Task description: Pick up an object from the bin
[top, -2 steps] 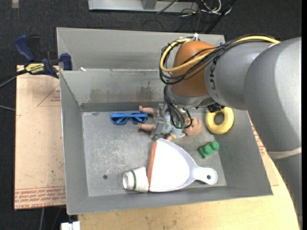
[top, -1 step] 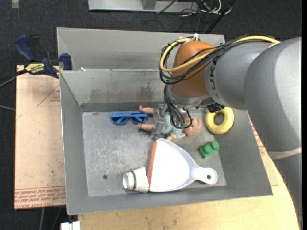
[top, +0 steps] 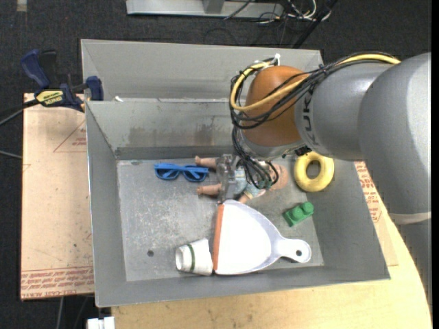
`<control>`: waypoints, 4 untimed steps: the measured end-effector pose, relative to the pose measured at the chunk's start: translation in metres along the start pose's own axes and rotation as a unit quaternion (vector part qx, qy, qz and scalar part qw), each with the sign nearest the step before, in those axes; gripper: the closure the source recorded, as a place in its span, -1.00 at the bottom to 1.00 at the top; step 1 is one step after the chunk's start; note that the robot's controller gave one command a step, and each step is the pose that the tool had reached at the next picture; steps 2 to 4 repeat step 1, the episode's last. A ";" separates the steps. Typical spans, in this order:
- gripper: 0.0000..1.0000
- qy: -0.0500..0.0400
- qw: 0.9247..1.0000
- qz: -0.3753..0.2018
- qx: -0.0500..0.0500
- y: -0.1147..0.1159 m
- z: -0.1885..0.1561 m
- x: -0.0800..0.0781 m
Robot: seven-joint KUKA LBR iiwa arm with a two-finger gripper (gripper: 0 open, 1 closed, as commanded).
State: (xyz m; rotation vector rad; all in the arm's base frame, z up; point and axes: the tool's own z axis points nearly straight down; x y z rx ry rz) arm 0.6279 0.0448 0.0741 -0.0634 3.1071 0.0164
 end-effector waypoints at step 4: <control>1.00 0.000 1.000 0.000 0.000 0.000 0.000 0.000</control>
Offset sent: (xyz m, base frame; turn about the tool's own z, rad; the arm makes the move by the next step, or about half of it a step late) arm 0.0069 0.0015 0.0604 0.0195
